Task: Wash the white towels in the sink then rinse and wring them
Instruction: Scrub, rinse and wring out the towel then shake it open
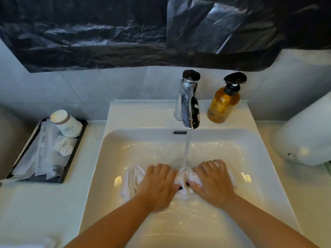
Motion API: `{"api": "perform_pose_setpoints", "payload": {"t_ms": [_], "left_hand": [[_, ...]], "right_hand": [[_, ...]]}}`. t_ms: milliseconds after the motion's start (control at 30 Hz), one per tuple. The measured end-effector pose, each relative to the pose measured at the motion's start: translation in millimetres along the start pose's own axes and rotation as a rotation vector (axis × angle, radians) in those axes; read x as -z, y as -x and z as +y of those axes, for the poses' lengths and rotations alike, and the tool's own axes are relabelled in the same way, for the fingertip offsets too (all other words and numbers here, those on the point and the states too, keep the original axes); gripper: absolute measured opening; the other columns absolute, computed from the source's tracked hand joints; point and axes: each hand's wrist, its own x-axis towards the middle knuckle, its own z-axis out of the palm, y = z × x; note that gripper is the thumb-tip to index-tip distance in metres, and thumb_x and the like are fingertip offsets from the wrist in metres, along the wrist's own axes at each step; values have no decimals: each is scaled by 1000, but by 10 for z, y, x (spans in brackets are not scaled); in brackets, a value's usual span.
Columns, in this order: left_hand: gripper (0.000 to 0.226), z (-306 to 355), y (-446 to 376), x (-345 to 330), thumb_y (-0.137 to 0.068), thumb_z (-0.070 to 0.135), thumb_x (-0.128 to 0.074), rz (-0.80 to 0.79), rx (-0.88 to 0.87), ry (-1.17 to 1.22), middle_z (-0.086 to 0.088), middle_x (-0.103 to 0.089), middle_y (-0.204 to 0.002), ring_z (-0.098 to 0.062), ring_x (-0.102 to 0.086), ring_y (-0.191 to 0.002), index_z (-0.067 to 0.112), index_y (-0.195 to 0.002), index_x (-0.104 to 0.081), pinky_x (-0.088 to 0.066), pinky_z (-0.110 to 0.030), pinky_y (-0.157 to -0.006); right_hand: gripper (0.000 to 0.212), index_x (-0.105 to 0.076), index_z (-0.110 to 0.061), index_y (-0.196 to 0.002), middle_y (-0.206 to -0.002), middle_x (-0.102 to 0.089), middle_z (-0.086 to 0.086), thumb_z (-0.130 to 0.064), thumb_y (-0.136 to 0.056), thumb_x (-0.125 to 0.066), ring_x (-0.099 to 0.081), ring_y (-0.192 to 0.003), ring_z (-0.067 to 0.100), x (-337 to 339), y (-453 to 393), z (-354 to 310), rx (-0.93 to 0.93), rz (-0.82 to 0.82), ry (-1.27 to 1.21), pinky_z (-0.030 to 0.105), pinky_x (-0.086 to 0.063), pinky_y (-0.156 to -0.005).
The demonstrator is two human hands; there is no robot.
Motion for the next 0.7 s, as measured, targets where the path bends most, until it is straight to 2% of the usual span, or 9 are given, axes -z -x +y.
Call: {"api": "perform_pose_setpoints", "payload": {"t_ms": [200, 300, 367, 433, 500, 567, 600, 667, 700], "left_hand": [[32, -14, -239, -27, -83, 37, -38, -46, 154, -22, 1, -59, -71, -22, -56, -58, 17, -85, -63, -41, -33, -55], [55, 20, -273, 114, -87, 44, -12, -245, 230, 10, 1, -62, -93, -23, -60, -80, 17, -104, -58, -36, -34, -70], [66, 21, -315, 217, -87, 48, 0, -303, 267, 51, 1, -62, -106, -22, -60, -92, 19, -115, -52, -35, -34, -76], [54, -48, -377, 336, -98, 48, -11, -369, 333, 268, -3, -65, -109, -24, -62, -93, 19, -116, -53, -40, -33, -77], [50, -174, -450, 507, -102, 50, -24, -514, 449, 583, -9, -65, -118, -25, -61, -101, 18, -121, -58, -45, -36, -88], [48, -284, -522, 684, -105, 44, -33, -649, 596, 880, -14, -60, -131, -29, -57, -116, 11, -130, -59, -46, -35, -99], [45, -348, -543, 716, -106, 38, -38, -705, 669, 1013, -18, -59, -130, -32, -58, -117, 5, -130, -58, -49, -30, -94], [45, -423, -541, 829, -104, 41, -45, -850, 870, 1259, -21, -63, -114, -31, -65, -97, 2, -122, -57, -54, -27, -74], [54, -455, -516, 888, -101, 51, -45, -959, 943, 1346, -18, -66, -109, -29, -66, -90, 3, -120, -58, -54, -32, -73]], "right_hand": [[26, -62, -21, -73, -63, -57, -3, -42, -81, -50, -55, -60, 24, -81, -230, 8, -58, -37, 59, 38, -34, -70], [28, -59, -22, -69, -58, -56, -5, -43, -83, -47, -55, -56, 22, -7, -284, -99, -102, -171, 5, 36, -38, -68], [36, -57, -24, -74, -61, -55, -9, -50, -80, -33, -57, -60, 19, 202, -374, -58, -122, -387, -44, 33, -34, -69], [42, -53, -26, -79, -68, -53, -10, -56, -83, -24, -56, -69, 17, 425, -503, 100, -205, -644, -196, 31, -31, -70], [39, -57, -20, -79, -76, -59, -4, -53, -95, -41, -58, -75, 19, 503, -718, 36, -485, -842, -451, 30, -38, -66], [31, -65, -6, -103, -103, -67, 6, -31, -102, -46, -63, -101, 18, 449, -482, 62, -652, -1113, -558, 27, -48, -77], [30, -61, 6, -115, -119, -63, 10, -14, -103, -43, -58, -117, 13, 578, -399, 70, -827, -1202, -623, 23, -49, -89], [37, -69, 5, -111, -120, -66, 14, -15, -100, -40, -63, -113, 9, 453, -337, 128, -581, -1213, -853, 23, -48, -96], [44, -72, -6, -111, -117, -67, 19, -32, -101, -38, -68, -102, 12, 494, -553, 156, -716, -1152, -998, 29, -48, -97]]}}
